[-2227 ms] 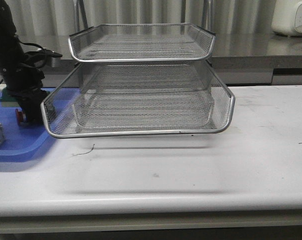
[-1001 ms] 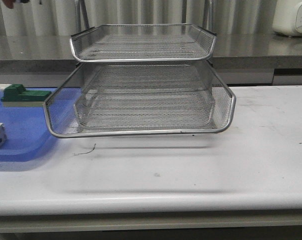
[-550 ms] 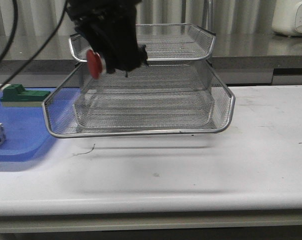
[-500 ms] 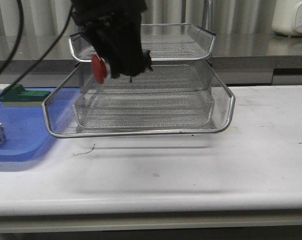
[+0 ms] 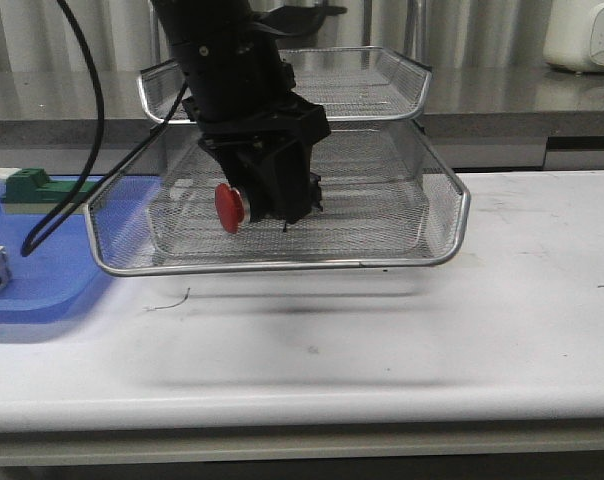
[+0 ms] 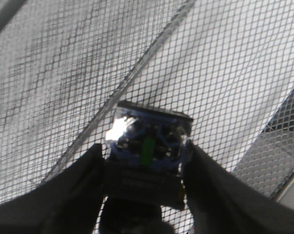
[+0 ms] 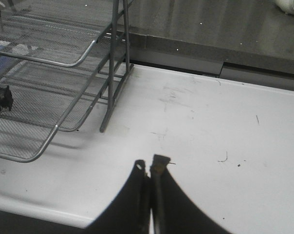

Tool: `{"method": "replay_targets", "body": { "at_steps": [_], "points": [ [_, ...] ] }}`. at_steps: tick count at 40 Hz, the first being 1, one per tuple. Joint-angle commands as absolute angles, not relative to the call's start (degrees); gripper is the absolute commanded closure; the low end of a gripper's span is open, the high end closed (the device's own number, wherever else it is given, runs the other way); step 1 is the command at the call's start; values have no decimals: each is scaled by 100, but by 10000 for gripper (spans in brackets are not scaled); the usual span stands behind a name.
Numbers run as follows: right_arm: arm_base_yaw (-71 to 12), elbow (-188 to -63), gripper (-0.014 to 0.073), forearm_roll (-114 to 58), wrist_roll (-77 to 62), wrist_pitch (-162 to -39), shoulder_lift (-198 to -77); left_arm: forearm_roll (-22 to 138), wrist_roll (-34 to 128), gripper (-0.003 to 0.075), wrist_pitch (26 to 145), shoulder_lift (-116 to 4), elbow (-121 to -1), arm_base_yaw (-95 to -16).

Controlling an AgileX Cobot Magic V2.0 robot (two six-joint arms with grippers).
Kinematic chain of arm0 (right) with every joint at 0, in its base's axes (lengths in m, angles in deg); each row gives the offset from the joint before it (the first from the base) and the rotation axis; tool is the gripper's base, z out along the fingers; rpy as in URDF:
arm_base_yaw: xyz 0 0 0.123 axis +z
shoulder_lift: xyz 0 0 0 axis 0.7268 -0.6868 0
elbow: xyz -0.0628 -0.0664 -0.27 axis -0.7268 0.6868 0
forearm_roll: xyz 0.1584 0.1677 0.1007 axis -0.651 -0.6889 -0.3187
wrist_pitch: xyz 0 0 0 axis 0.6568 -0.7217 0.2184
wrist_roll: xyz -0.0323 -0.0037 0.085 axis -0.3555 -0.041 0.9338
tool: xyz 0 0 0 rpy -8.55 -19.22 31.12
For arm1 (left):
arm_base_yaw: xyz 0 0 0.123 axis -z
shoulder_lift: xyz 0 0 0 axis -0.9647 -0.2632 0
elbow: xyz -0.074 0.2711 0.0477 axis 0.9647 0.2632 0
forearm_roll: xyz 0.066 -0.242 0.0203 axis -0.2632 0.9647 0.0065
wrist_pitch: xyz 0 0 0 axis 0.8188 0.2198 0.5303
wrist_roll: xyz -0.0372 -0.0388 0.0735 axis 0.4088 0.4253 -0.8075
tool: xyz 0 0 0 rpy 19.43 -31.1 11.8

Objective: Place button on rack with both arms
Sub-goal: 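Carry the red button over the pulled-out tier and lower it, then open the left gripper and raise it away from the tier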

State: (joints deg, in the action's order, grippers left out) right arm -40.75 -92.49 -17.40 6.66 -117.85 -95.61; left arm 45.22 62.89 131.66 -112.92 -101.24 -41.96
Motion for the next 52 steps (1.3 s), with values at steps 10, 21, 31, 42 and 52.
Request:
{"method": "replay_targets", "body": {
  "at_steps": [10,21,31,42,52],
  "points": [
    [-4073,-9414,654,-1764,657,-11336,-9607,4625,6347,134,13839,-10932,-10954,-4138],
    [-4073,-9414,654,-1764,657,-11344,-9607,4438,6507,367,14679,-10674,-11432,-4138],
    [-4073,-9414,654,-1764,657,-11344,-9607,3597,6742,738,14679,-9894,-10883,-4187],
    [-4073,-9414,654,-1764,657,-11344,-9607,3379,7195,739,14168,-8762,-9341,-5008],
    [-4073,-9414,654,-1764,657,-11344,-9607,3429,7391,739,12904,-7452,-7451,-6063]
  ]
}}
